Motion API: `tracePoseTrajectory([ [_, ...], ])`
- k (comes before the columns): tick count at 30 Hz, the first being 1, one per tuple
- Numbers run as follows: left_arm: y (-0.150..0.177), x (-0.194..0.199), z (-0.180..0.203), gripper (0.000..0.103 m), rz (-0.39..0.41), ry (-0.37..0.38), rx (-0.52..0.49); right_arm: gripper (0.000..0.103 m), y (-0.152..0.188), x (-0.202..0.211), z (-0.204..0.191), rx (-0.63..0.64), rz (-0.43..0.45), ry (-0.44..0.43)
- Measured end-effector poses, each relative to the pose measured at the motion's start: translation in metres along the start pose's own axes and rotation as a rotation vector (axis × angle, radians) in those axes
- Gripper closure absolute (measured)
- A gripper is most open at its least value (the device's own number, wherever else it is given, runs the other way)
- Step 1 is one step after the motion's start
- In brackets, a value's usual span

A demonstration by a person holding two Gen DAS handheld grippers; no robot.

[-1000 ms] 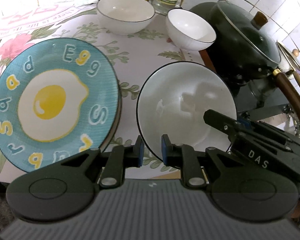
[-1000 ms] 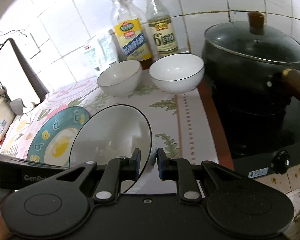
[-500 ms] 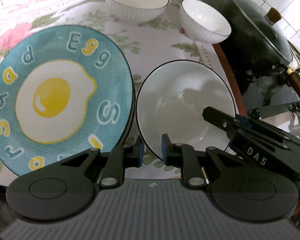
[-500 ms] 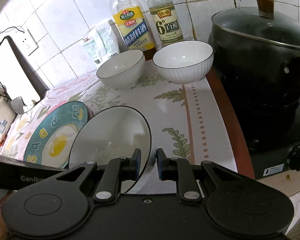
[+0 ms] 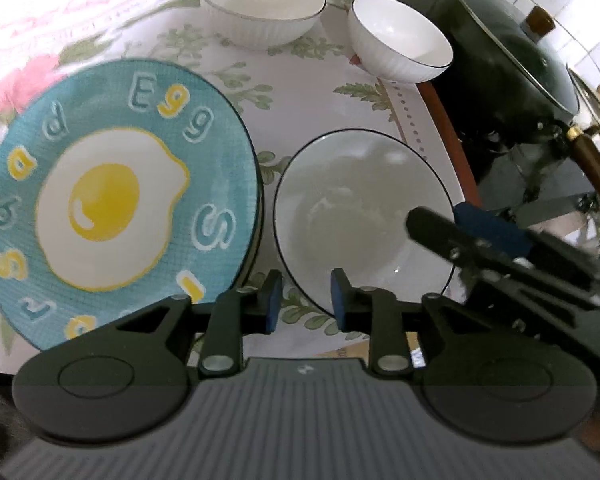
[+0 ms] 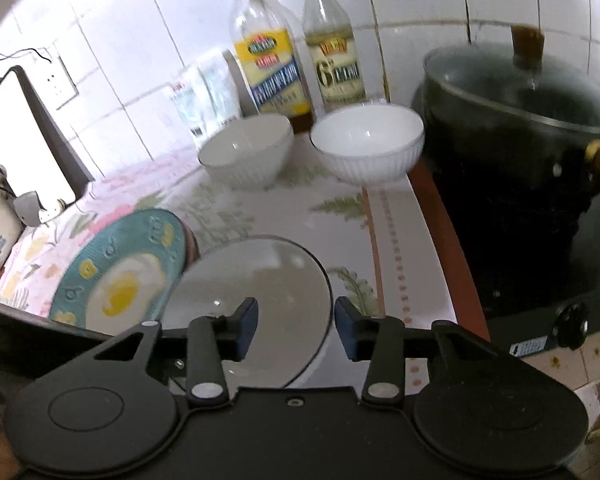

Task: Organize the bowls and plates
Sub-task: 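Slide the white bowl beside the plate stack and open both grippers, then move both grippers to a second white bowl and close on its rim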

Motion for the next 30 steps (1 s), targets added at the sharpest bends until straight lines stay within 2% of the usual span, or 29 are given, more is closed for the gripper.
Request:
tracePoseTrajectory([
  [4, -0.001, 0.018, 0.002, 0.065, 0.017, -0.004, -0.033, 0.049, -0.007, 0.015, -0.001, -0.003, 0.010, 0.005],
  [6, -0.003, 0.028, 0.004, 0.061, 0.030, -0.003, -0.050, 0.043, -0.012, 0.024, 0.000, -0.014, 0.008, -0.004],
  [8, -0.004, 0.039, 0.006, 0.052, 0.034, -0.002, -0.076, 0.038, -0.017, 0.033, -0.001, -0.018, -0.008, -0.018],
  [12, -0.007, 0.060, 0.012, 0.046, 0.052, -0.018, -0.133, 0.030, -0.025, 0.058, -0.006, -0.001, 0.006, -0.022],
  [14, -0.007, 0.071, 0.016, 0.040, 0.067, -0.020, -0.158, 0.030, -0.030, 0.071, -0.010, 0.018, 0.025, -0.016],
  [21, -0.016, 0.109, 0.029, 0.036, 0.125, -0.014, -0.243, 0.029, -0.048, 0.108, -0.023, 0.102, 0.099, -0.006],
  [26, -0.039, 0.132, 0.038, 0.031, 0.183, -0.009, -0.295, 0.029, -0.065, 0.122, -0.021, 0.162, 0.177, 0.008],
  [30, -0.066, 0.139, 0.047, 0.029, 0.184, -0.018, -0.336, 0.029, -0.082, 0.117, -0.012, 0.180, 0.242, -0.008],
])
Point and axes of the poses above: each gripper's, at about its wrist camera, not at the fingertips, and x roughly against the way its jaws point, z to its right, y to its underside, the point moved 4 cm from there along -x, roughly the way its jaws point, and after that the axes turned 7 degrees about -z, right-handed, at the moved point
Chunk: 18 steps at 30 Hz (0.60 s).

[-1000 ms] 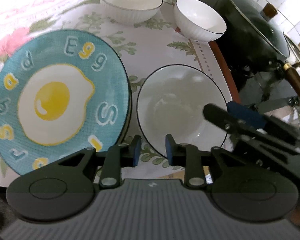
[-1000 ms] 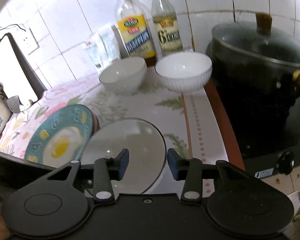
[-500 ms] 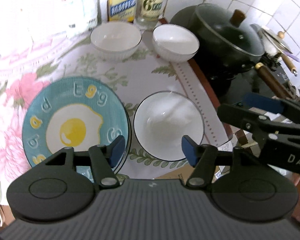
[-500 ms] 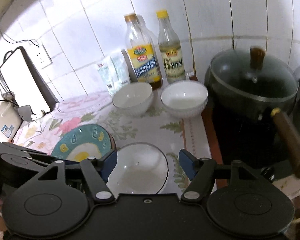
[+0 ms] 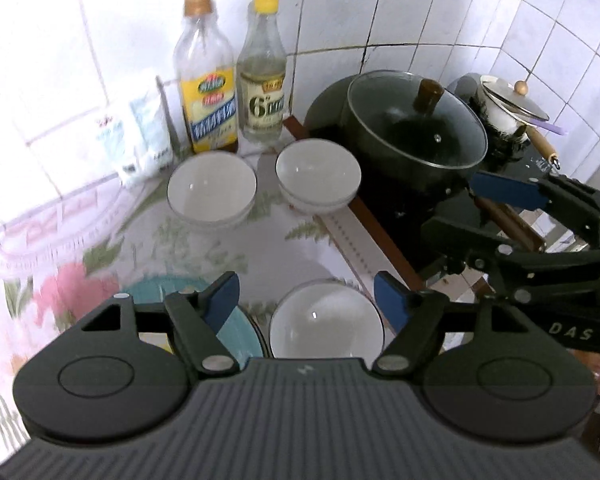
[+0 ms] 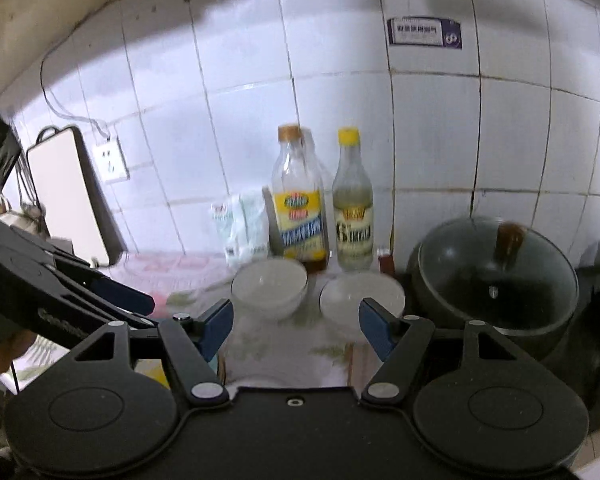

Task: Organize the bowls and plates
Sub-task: 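Move both grippers to a second white bowl and close on its rim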

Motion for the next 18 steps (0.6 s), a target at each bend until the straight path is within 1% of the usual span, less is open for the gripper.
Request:
tracePoseTrajectory([
  [2, -0.014, -0.003, -0.003, 0.029, 0.002, 0.007, 0.005, 0.029, -0.006, -0.008, 0.010, -0.019, 0.009, -0.019],
  [4, -0.028, -0.008, -0.007, 0.029, 0.017, 0.010, 0.021, 0.028, -0.009, -0.020, 0.020, -0.049, -0.010, -0.025],
  [6, -0.040, -0.016, -0.012, 0.029, 0.047, 0.000, 0.042, 0.028, -0.011, -0.033, 0.029, -0.089, -0.028, -0.019],
  [8, -0.050, -0.029, -0.017, 0.029, 0.060, 0.008, 0.065, 0.028, -0.008, -0.046, 0.036, -0.131, -0.041, -0.010],
  [13, -0.064, -0.075, -0.024, 0.031, 0.028, 0.055, 0.166, 0.029, 0.002, -0.081, 0.055, -0.287, -0.092, 0.003],
  [16, -0.070, -0.105, -0.026, 0.033, -0.004, 0.055, 0.216, 0.029, 0.005, -0.107, 0.069, -0.391, -0.159, 0.047],
  [17, -0.071, -0.113, -0.027, 0.036, -0.011, 0.055, 0.235, 0.030, 0.005, -0.115, 0.072, -0.411, -0.177, 0.052],
  [18, -0.073, -0.122, -0.028, 0.036, -0.018, 0.060, 0.260, 0.032, 0.006, -0.123, 0.076, -0.425, -0.197, 0.061],
])
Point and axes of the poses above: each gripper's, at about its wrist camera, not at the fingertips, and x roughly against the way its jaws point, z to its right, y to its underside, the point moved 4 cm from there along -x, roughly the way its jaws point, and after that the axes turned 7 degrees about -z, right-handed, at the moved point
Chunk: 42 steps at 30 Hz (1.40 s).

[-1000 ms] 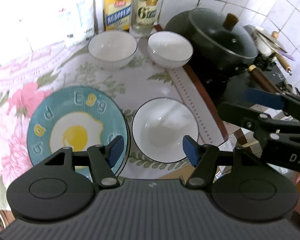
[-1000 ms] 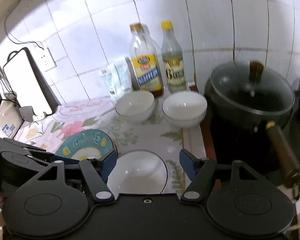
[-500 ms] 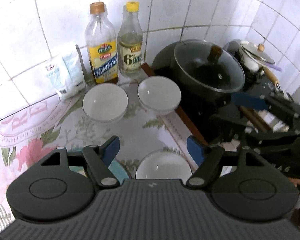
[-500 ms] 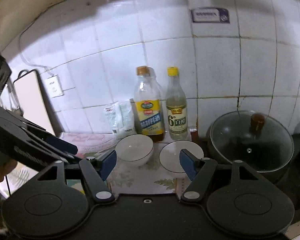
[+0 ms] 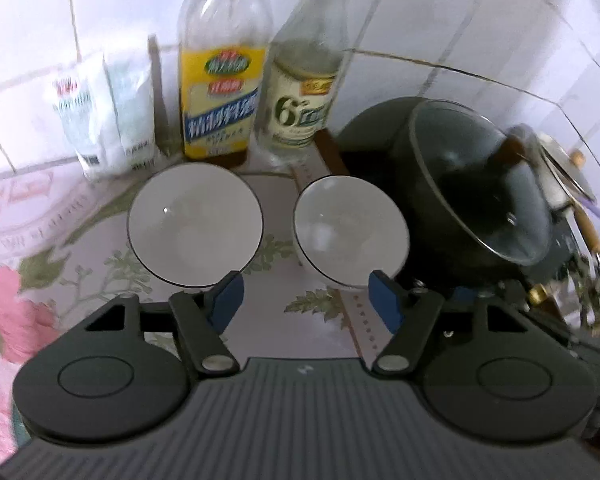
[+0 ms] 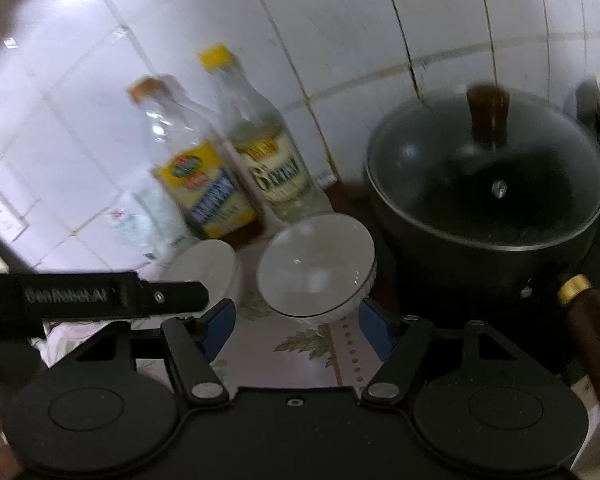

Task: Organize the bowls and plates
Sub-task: 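Move both grippers to a second white bowl and close on its rim, then lift the second white bowl and carry it toward the first bowl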

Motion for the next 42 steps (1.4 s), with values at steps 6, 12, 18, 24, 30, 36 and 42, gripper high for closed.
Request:
tracePoseTrajectory([
  [6, -0.007, -0.045, -0.005, 0.040, -0.018, 0.026, 0.092, 0.039, -0.007, -0.041, 0.010, -0.025, -0.028, 0.093],
  [12, -0.008, -0.068, -0.004, 0.057, -0.054, 0.066, 0.163, 0.048, -0.012, -0.071, 0.020, -0.058, -0.043, 0.139],
  [18, -0.002, -0.085, -0.009, 0.069, -0.061, 0.071, 0.252, 0.058, -0.007, -0.093, 0.025, -0.092, -0.057, 0.146],
  [24, -0.002, -0.094, -0.012, 0.089, -0.040, 0.082, 0.280, 0.071, -0.010, -0.108, 0.036, -0.168, -0.051, 0.138],
  [30, 0.000, -0.089, 0.003, 0.090, -0.050, 0.007, 0.191, 0.079, -0.010, -0.108, 0.047, -0.274, -0.091, 0.112],
  [36, 0.008, -0.067, 0.007, 0.090, -0.065, -0.005, 0.164, 0.080, -0.006, -0.090, 0.036, -0.235, -0.117, 0.105],
  [42, 0.018, -0.025, 0.014, 0.089, -0.045, -0.016, 0.124, 0.080, 0.001, -0.059, 0.021, -0.222, -0.114, 0.063],
])
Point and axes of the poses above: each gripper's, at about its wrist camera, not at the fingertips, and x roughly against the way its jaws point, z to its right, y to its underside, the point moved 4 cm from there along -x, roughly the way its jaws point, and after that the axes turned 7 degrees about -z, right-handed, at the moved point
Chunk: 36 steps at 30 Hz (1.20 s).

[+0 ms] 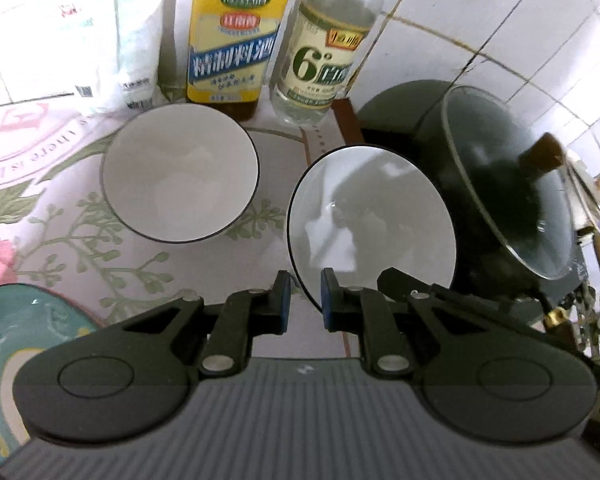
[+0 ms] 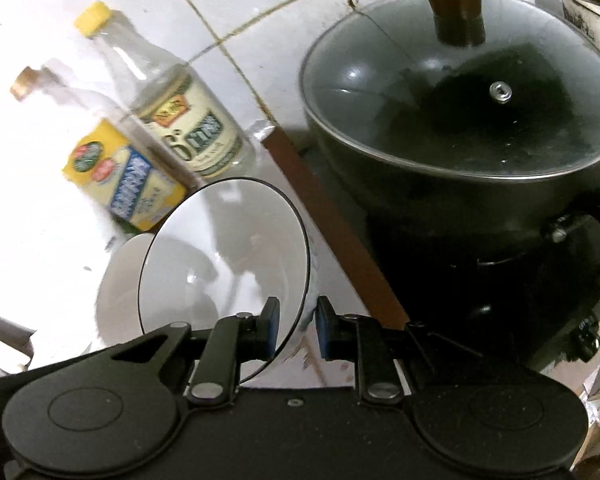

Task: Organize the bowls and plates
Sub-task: 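Lift the second white bowl and carry it toward the first bowl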

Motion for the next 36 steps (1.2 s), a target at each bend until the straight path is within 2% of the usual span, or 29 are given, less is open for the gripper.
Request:
tracePoseTrajectory([
  [6, 0.011, 0.047, 0.001, 0.089, 0.021, 0.045, -0.028, 0.080, 0.016, 0.047, -0.004, -0.020, 0.024, -0.062],
  [17, 0.047, 0.109, -0.004, 0.089, 0.086, 0.064, -0.048, 0.080, 0.052, 0.101, -0.025, 0.010, 0.068, -0.137],
  [24, 0.076, 0.125, -0.010, 0.089, 0.090, 0.033, -0.069, 0.080, 0.083, 0.120, -0.031, 0.047, 0.065, -0.142],
  [36, 0.112, 0.121, -0.015, 0.089, 0.034, 0.027, -0.081, 0.080, 0.118, 0.127, -0.025, 0.063, 0.069, -0.106],
])
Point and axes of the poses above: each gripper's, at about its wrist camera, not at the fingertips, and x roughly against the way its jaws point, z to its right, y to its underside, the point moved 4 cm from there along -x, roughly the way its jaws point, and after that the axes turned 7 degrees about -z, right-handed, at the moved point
